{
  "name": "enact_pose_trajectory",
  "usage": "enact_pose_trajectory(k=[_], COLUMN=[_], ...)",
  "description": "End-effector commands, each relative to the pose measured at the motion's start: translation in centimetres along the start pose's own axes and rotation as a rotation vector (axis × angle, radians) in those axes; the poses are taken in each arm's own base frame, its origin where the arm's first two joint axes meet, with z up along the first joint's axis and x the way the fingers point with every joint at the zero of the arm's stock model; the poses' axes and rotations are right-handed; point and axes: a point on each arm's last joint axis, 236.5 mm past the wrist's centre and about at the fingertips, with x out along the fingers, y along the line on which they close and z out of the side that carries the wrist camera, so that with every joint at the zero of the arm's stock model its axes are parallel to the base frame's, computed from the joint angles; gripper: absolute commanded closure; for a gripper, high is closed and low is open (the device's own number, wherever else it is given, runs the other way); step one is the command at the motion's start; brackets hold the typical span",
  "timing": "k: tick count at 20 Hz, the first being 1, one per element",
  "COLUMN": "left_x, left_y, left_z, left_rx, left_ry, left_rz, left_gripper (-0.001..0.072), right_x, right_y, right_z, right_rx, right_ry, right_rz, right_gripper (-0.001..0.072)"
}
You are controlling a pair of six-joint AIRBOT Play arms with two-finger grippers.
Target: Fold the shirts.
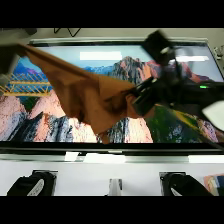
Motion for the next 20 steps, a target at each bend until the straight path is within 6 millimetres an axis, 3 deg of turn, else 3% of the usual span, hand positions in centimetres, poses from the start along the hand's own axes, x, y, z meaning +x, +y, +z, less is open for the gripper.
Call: enact_pose_trajectory(k=[1,4,7,9,11,13,15,18,20], left_x=[-5.3,-7.9,-8.8,-7.9,-5.0,-0.2,5.4,12.5,15.5], left_y=[-6.9,-9.7,-10.9,-10.1,-7.6,-4.3,-0.4,6.0,8.7], left_z=[10.4,13.6,14.6,14.3,13.0,9.6,4.0,-5.6,-13.8], left_rx=[0.191,0.237,0.233,0.265,0.269,0.225,0.162,0.041,-0.083], left_ry=[-0.231,-0.319,-0.347,-0.332,-0.268,-0.131,0.054,0.307,0.51], left_rz=[-0.077,-0.111,-0.143,-0.119,-0.076,-0.063,-0.062,-0.043,-0.051], left_gripper=[0.0671,0.067,0.067,0.067,0.067,0.067,0.067,0.067,0.067], right_x=[-6.6,-6.8,-5.8,-4.4,-2.0,1.5,6.8,16.3,20.6], right_y=[-0.1,2.8,6.5,7.0,6.3,5.0,3.6,0.9,0.4], right_z=[3.4,2.5,0.4,-2.5,-6.3,-10.0,-12.1,-13.6,-14.6], right_rx=[0.123,0.215,0.26,0.227,0.159,0.096,0.031,0.024,0.065], right_ry=[-0.175,-0.133,-0.005,0.137,0.318,0.493,0.566,0.528,0.502], right_rz=[-0.04,0.083,0.242,0.267,0.254,0.24,0.236,0.153,0.126], right_gripper=[0.0686,0.0686,0.0686,0.0686,0.0686,0.0686,0.0686,0.0686,0.0685])
